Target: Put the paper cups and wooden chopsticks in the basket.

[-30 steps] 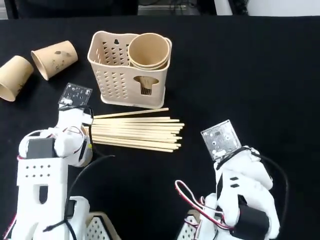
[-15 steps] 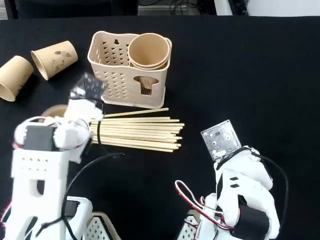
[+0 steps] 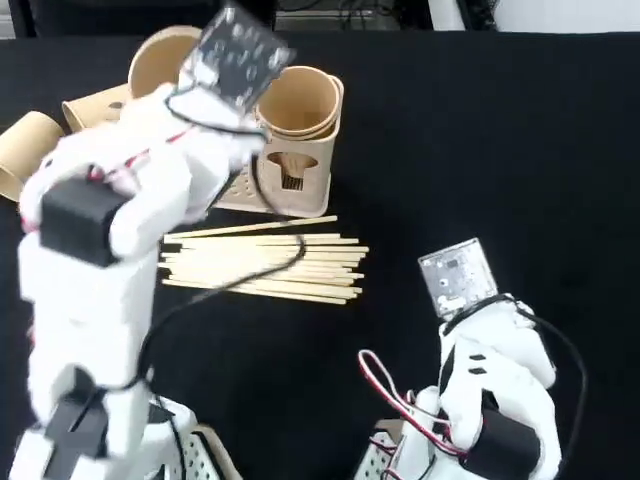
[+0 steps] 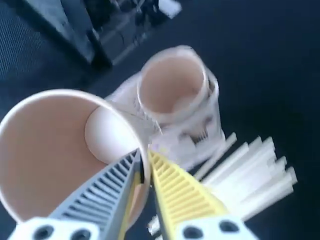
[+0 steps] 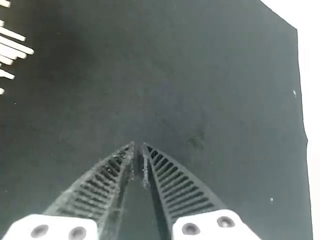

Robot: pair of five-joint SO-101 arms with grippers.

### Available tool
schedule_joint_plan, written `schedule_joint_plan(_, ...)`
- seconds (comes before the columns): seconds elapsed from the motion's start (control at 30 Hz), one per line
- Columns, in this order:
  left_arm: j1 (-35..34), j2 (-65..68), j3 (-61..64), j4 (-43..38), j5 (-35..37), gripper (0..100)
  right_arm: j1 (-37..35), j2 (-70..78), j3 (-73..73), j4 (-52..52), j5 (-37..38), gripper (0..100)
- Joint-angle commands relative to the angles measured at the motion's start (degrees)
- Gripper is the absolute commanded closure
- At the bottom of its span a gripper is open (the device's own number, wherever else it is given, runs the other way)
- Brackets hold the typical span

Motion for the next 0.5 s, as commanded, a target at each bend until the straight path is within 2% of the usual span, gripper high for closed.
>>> schedule_joint_plan(0.0, 1.3, 9.1, -16.2, 0.7, -0.4, 97, 2.0, 0.7, -0.8, -0.1, 0.4, 98.5)
schedule_joint_plan(0.23, 7.1, 25.1, -33.9, 5.7, -0.3, 97, 2.0, 0.7, -0.8, -0.1, 0.4, 98.5)
schedule_joint_plan(0.47, 7.6, 32.3, -36.8, 8.3, -0.4, 97, 2.0, 0.7, -0.8, -0.1, 0.3, 98.5)
